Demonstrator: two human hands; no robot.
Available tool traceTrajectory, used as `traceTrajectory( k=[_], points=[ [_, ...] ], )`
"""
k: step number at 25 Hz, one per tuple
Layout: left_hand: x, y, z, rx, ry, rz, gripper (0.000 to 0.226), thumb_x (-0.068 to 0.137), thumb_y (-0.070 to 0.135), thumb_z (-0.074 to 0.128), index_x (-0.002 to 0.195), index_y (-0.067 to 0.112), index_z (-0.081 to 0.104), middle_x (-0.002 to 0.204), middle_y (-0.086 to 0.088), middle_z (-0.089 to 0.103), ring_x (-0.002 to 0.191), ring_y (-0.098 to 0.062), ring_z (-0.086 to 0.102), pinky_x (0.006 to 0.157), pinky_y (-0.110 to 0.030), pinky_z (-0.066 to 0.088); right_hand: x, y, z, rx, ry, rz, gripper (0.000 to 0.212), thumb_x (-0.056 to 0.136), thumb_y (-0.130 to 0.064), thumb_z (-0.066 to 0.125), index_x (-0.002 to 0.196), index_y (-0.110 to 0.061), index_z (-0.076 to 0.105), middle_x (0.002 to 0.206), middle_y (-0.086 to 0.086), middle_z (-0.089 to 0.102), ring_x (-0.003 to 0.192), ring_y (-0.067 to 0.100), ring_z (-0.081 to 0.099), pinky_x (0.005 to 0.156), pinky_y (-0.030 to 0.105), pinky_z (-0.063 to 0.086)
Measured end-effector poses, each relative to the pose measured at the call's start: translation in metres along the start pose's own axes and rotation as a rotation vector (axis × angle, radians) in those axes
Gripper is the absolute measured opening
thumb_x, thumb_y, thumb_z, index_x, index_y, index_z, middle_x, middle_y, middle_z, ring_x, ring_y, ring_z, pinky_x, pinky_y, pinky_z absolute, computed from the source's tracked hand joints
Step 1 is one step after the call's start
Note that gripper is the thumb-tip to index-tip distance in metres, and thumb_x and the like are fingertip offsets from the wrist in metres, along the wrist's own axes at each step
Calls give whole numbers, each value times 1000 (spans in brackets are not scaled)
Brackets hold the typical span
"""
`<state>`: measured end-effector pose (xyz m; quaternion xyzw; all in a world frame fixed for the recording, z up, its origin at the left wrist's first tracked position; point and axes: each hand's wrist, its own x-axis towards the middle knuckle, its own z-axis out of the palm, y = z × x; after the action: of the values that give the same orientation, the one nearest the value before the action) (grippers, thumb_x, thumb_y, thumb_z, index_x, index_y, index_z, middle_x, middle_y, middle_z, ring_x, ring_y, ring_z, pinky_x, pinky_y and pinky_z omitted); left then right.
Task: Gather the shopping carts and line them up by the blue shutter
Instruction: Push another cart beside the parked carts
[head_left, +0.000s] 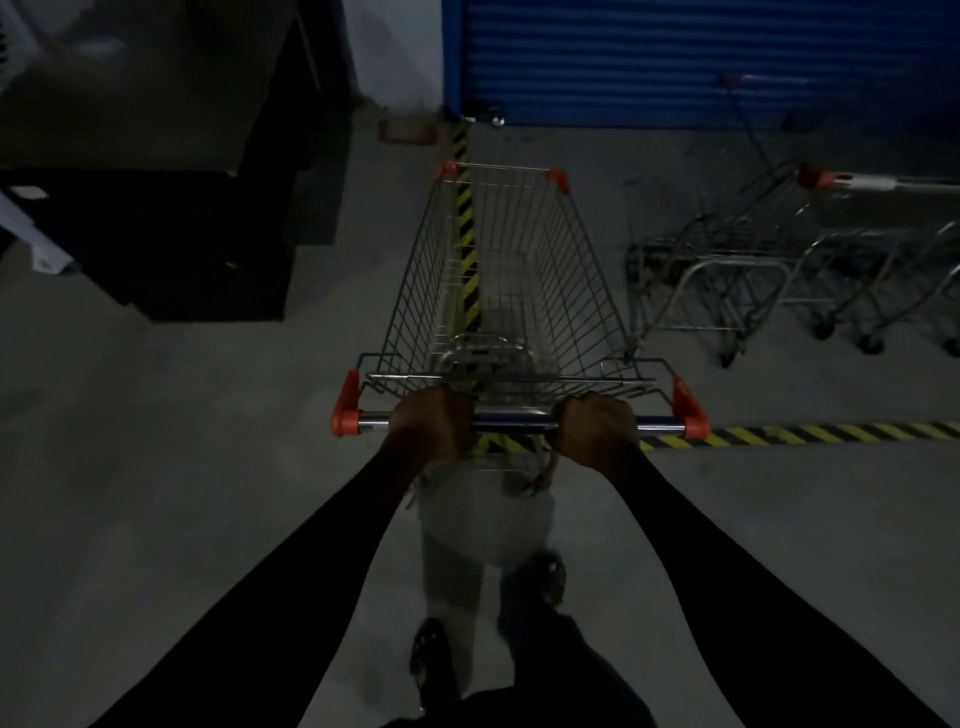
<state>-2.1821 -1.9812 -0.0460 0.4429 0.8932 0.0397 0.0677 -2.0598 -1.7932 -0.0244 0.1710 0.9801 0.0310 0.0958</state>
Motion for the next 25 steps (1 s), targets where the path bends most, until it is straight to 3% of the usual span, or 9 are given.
traceTrajectory(
  k=[2, 4, 8, 16, 19, 21, 25],
  points=[
    [30, 6, 2, 37, -6, 45, 26, 67, 35, 74, 74, 12, 67, 73, -12, 67, 64, -36, 65, 56, -37, 51, 15, 23, 4, 12, 41, 23, 43, 72, -54, 50, 74, -14, 69, 72, 11, 69, 69, 31, 69, 64, 36, 54],
    [66, 12, 4, 63, -15, 85, 27, 66, 34, 76, 73, 10, 67, 72, -13, 66, 63, -37, 65, 54, -38, 52, 37, 48, 2, 1, -12, 38, 40, 73, -52, 57, 85, -17, 70, 83, 8, 71, 80, 29, 69, 71, 34, 52],
    [145, 37, -8, 58, -44, 118, 32, 79, 40, 63, 89, 9, 67, 88, -14, 68, 80, -38, 65, 66, -39, 51, 86, 110, 3, 13, 2, 65, 40, 78, -53, 55, 94, -19, 68, 94, 7, 71, 90, 27, 67, 75, 33, 50],
    [281, 88, -29, 108, -191, 57, 35, 83, 43, 58, 102, 14, 66, 105, -10, 67, 99, -29, 63, 77, -36, 51, 175, 223, 1, 134, 21, 27, 37, 82, -47, 60, 100, -14, 66, 100, 9, 69, 94, 31, 65, 77, 32, 47],
    [319, 99, -36, 104, -186, 36, 35, 84, 43, 58, 103, 14, 66, 105, -10, 68, 98, -29, 64, 77, -35, 50, 203, 250, -1, 185, 54, 28, 32, 74, -40, 66, 82, -9, 68, 81, 15, 69, 75, 36, 67, 68, 39, 51],
    [342, 102, -37, 93, -201, 27, 37, 84, 46, 57, 103, 16, 66, 104, -9, 68, 96, -28, 64, 75, -34, 50, 218, 265, 3, 197, 68, 36, 30, 67, -39, 61, 68, -9, 66, 67, 15, 66, 61, 37, 65, 59, 41, 53],
    [387, 100, -39, 49, -219, 12, 36, 82, 47, 58, 100, 17, 66, 102, -10, 68, 93, -28, 65, 72, -33, 50, 256, 288, -3, 158, 15, 53, 26, 67, -37, 60, 65, -12, 65, 64, 13, 66, 58, 35, 64, 56, 38, 50]
  ],
)
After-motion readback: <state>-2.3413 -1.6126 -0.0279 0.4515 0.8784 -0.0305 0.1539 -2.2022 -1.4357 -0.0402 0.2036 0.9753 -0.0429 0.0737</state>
